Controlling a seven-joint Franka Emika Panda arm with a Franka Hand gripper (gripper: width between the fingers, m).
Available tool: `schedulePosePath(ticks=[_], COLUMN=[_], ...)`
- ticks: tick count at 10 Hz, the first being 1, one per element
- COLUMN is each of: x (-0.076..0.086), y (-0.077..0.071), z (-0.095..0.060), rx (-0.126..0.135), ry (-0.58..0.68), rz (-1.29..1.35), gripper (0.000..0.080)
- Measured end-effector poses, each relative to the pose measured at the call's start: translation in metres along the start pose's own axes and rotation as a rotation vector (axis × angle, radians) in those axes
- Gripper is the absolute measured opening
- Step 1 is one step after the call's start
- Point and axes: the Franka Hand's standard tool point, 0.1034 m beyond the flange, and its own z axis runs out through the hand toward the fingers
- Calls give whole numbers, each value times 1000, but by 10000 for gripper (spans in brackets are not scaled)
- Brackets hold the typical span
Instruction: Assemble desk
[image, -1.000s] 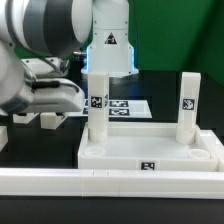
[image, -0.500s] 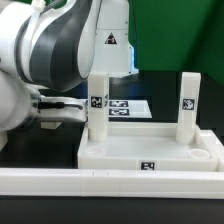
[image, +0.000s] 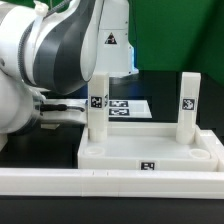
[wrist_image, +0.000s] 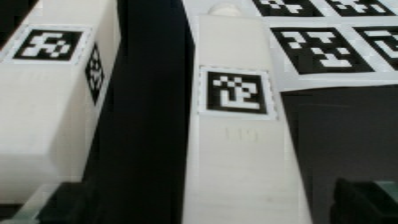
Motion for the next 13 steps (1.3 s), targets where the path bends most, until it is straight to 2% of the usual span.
schedulePosePath(ticks=[1, 3, 8, 9, 10, 11, 12, 13], x=[0, 1, 0, -3, -10, -15, -17, -14], y=[0, 0, 0, 0, -4, -7, -8, -6], z=[0, 0, -4, -11, -27, -37, -43, -41], rx=[-1, -2, -4, -10, -30, -44, -47, -47], ry=[2, 3, 9, 17, 42, 58, 72, 75], rz=[-1, -1, -13, -35, -57, -63, -66, -64], gripper=[622, 285, 288, 288, 289, 289, 289, 290])
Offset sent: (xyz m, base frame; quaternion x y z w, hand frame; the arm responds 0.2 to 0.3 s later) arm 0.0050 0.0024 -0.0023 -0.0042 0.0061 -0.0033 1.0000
